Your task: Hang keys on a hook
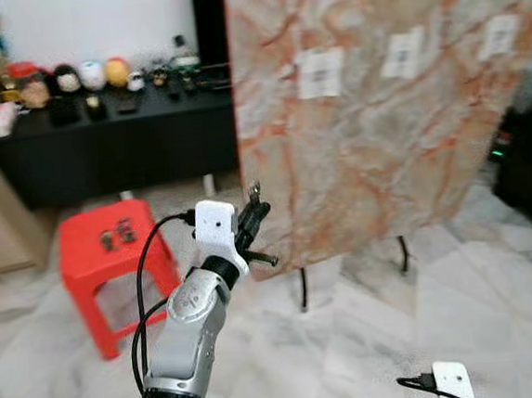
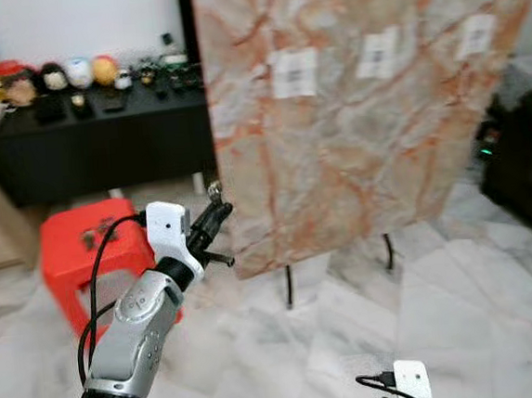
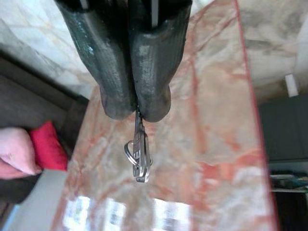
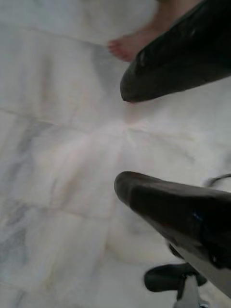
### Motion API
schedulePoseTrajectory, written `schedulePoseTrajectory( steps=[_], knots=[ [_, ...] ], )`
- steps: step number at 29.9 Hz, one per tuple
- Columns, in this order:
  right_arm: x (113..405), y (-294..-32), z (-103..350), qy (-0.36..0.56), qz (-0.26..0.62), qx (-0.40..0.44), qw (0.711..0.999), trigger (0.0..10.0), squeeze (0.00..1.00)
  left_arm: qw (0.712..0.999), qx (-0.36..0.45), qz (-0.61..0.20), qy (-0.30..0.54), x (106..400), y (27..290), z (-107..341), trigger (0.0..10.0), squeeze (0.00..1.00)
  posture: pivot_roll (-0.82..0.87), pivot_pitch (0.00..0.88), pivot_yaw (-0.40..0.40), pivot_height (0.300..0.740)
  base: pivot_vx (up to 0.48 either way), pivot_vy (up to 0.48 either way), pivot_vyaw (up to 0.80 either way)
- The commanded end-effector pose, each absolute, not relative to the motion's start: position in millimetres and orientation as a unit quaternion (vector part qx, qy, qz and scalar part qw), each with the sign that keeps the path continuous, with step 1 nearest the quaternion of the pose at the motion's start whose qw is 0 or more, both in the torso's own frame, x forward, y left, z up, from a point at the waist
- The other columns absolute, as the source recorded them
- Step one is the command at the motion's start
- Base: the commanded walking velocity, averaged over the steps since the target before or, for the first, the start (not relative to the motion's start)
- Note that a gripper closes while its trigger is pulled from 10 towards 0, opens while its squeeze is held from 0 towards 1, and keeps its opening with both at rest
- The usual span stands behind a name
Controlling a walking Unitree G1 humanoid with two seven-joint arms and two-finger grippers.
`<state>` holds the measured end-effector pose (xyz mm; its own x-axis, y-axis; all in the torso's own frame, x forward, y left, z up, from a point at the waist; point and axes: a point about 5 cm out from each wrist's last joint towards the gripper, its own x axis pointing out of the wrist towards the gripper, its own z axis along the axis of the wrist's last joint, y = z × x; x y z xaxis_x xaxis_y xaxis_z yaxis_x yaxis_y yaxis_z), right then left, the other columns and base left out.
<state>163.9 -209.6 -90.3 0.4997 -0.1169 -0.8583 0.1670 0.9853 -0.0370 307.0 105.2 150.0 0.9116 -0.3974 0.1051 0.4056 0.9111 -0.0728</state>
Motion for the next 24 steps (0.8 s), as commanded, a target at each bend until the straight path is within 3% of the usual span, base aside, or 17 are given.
schedulePoseTrajectory(
  steps=[1,5,18,24],
  knots=[
    [160.5,-217.0,-90.4,0.498,-0.093,0.021,0.862,10.0,0.00,0.971,-0.036,-0.232,-0.048,305.0,93.3,153.5,10.0,0.00,0.10,0.034,-0.074,0.740,0.000,0.000,-0.74],
    [159.8,-219.0,-90.3,0.500,-0.093,0.017,0.861,10.0,0.00,0.970,-0.052,-0.233,-0.052,303.1,92.9,155.9,10.0,0.00,0.11,0.037,-0.080,0.740,0.000,0.000,-0.68],
    [173.6,-220.4,-83.8,0.479,-0.085,0.021,0.873,10.0,0.00,0.980,0.067,-0.179,-0.049,306.9,116.6,143.3,10.0,0.00,0.11,0.041,-0.097,0.740,0.000,0.000,0.00],
    [173.0,-211.3,-86.0,0.483,-0.077,0.019,0.872,10.0,0.00,0.982,0.080,-0.162,-0.059,306.6,120.7,141.3,10.0,0.00,0.11,0.054,-0.098,0.740,0.000,0.000,0.00]
  ],
)
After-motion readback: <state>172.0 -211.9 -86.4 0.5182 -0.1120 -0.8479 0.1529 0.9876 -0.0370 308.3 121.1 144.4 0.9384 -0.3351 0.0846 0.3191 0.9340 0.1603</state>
